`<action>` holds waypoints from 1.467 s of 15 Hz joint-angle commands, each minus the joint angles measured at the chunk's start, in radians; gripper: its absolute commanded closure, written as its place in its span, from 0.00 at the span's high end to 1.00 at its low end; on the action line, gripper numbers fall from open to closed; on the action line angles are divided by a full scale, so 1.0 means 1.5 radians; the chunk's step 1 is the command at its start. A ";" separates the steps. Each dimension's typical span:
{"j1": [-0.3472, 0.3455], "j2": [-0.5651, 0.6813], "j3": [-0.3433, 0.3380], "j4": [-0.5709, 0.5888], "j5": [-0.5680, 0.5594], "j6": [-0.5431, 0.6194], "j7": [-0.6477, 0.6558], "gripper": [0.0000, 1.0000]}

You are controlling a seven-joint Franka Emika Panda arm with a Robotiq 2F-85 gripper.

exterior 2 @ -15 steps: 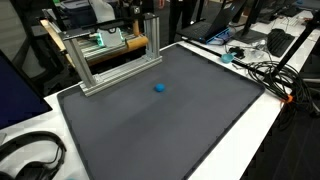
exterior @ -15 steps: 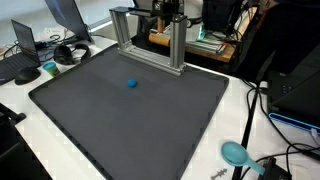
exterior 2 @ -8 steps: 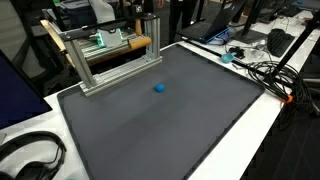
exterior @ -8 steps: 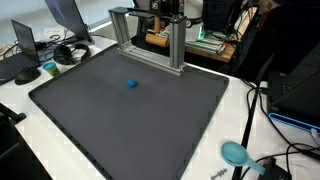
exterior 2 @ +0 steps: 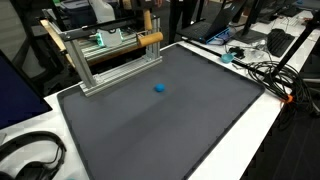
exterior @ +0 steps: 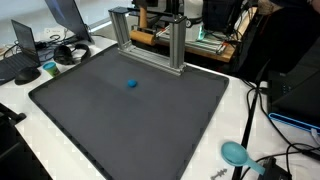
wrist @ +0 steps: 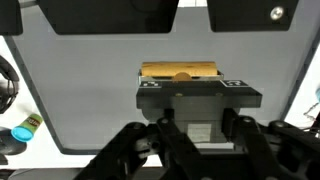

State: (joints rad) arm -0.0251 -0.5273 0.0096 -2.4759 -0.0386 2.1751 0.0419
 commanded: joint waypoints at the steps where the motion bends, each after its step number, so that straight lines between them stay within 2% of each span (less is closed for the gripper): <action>1: -0.006 0.110 -0.005 0.102 -0.007 0.012 -0.001 0.22; 4: -0.001 0.179 -0.014 0.148 0.011 0.003 -0.012 0.22; 5: -0.002 0.128 -0.007 0.100 0.000 0.012 0.000 0.47; 7: -0.002 0.169 -0.009 0.123 0.000 0.012 0.000 0.47; 10: -0.002 0.186 -0.010 0.136 0.001 0.012 0.000 0.47; 11: -0.002 0.186 -0.010 0.137 0.001 0.012 0.000 0.22; 22: -0.010 0.329 -0.024 0.178 0.005 0.088 0.008 0.22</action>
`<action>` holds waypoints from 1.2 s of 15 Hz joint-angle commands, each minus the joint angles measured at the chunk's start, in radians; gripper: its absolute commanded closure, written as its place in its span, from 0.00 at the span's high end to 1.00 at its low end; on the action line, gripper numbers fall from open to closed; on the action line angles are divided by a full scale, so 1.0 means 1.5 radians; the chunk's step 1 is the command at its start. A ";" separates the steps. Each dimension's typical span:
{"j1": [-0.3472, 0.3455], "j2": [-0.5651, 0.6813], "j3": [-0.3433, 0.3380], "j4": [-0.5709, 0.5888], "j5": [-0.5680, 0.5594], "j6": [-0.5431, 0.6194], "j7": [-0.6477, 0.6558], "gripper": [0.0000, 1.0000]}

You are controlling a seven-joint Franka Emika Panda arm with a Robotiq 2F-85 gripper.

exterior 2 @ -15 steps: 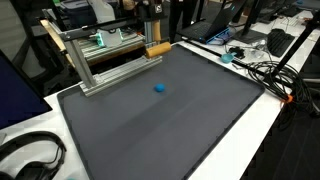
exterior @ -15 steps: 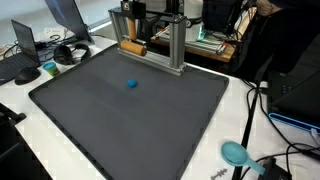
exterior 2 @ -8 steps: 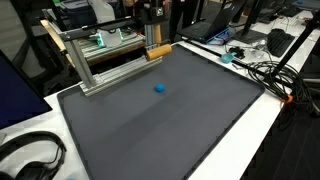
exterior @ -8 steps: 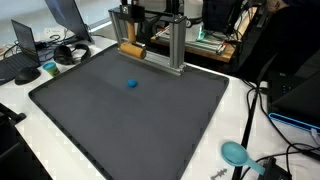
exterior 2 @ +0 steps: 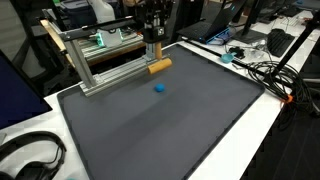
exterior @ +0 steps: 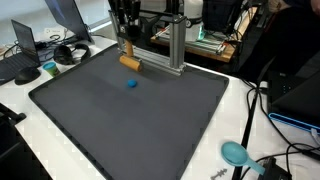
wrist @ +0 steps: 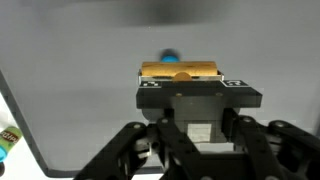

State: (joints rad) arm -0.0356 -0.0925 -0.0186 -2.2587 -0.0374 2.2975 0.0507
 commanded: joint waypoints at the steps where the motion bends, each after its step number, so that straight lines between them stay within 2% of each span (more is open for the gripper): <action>1: -0.003 0.052 -0.007 0.038 0.007 0.008 -0.001 0.22; 11: -0.004 0.139 -0.015 0.077 0.012 0.042 -0.006 0.22; 18: -0.005 0.165 -0.016 0.092 0.021 0.016 -0.008 0.22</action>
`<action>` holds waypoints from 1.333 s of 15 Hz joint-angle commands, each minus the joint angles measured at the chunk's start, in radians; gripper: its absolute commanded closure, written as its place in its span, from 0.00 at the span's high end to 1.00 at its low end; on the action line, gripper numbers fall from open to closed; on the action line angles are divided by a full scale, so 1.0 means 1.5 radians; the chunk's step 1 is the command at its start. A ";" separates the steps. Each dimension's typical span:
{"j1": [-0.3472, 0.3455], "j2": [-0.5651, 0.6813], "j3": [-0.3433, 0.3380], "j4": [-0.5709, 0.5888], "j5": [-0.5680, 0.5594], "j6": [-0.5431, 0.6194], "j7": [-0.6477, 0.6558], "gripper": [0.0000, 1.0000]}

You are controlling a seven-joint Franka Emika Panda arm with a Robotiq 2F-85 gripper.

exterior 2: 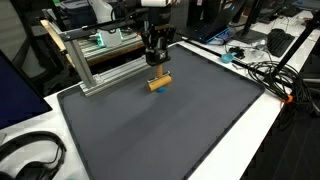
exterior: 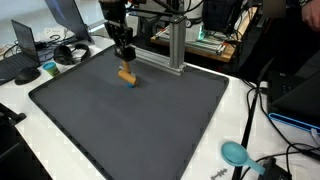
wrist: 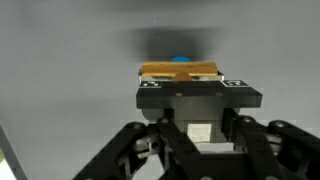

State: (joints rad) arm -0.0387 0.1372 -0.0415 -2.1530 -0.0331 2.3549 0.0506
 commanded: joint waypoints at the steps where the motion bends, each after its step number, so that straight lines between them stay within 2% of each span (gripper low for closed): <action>1: -0.003 0.015 -0.001 0.023 0.017 -0.026 -0.006 0.22; 6: -0.002 0.026 0.001 0.029 0.020 -0.046 -0.006 0.22; 15: 0.000 0.041 -0.001 0.030 0.005 -0.002 -0.004 0.22; 20: 0.000 0.058 0.001 0.040 0.009 -0.003 -0.008 0.22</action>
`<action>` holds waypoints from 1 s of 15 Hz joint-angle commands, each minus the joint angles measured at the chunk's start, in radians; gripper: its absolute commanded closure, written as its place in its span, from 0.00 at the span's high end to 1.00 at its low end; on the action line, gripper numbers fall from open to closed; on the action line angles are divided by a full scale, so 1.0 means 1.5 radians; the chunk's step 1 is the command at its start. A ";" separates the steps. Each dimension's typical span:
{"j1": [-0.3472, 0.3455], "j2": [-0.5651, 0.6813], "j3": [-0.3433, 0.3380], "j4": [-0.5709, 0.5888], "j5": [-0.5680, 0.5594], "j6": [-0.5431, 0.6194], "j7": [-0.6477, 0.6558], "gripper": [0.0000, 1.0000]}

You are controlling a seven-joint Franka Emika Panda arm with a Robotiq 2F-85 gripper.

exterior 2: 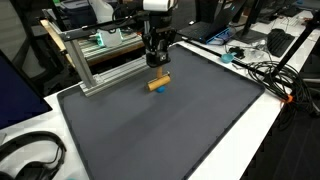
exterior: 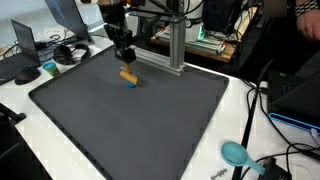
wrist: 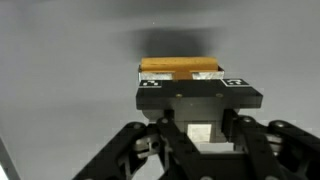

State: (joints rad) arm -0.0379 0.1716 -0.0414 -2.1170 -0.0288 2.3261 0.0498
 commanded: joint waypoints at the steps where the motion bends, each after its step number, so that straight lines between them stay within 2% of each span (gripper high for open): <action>1: -0.001 0.038 0.000 0.018 0.005 0.016 -0.008 0.22; 15: -0.002 0.069 0.005 0.024 0.011 0.044 -0.031 0.22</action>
State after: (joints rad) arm -0.0379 0.2000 -0.0397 -2.0918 -0.0288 2.3273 0.0342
